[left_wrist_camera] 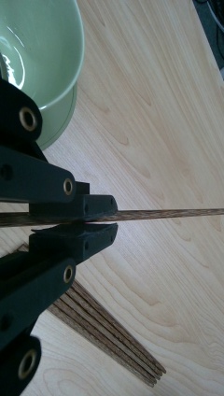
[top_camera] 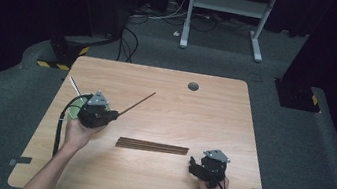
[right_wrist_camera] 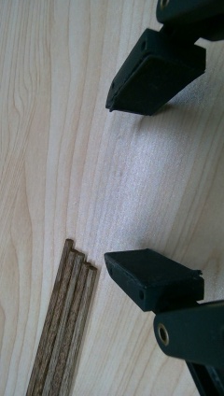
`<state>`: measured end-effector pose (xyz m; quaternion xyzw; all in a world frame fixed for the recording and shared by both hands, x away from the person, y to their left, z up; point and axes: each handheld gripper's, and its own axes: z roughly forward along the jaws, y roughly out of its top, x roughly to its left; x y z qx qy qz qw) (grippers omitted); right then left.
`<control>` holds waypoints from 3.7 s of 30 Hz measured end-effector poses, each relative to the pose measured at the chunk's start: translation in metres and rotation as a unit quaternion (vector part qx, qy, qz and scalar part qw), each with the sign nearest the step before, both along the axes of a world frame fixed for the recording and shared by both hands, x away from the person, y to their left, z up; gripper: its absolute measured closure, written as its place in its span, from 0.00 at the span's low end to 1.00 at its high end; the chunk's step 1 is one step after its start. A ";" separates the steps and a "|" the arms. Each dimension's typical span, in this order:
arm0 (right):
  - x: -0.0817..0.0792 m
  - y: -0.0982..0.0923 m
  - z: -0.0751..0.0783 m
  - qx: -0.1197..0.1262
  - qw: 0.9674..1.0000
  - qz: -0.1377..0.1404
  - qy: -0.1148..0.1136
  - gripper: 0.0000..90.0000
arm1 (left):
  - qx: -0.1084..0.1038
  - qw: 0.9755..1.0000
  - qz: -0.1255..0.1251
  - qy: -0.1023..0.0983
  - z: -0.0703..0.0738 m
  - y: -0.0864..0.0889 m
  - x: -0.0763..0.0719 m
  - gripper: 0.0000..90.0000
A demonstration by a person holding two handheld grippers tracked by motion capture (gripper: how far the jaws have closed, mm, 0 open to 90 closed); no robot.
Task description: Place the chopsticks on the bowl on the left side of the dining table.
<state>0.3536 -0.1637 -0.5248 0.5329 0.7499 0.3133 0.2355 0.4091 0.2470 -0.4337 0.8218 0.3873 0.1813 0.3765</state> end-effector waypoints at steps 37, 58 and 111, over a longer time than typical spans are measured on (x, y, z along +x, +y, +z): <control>0.000 0.000 0.000 0.000 1.000 0.000 0.000 0.24 | 0.000 0.998 0.054 -0.011 0.020 0.062 -0.018 0.94; 0.000 0.000 0.000 0.000 1.000 0.000 0.000 0.24 | -0.003 0.997 0.080 -0.001 0.010 0.090 -0.022 0.94; 0.000 0.000 0.000 0.000 1.000 0.001 0.000 0.24 | 0.030 0.992 0.118 0.031 -0.014 0.122 -0.003 0.93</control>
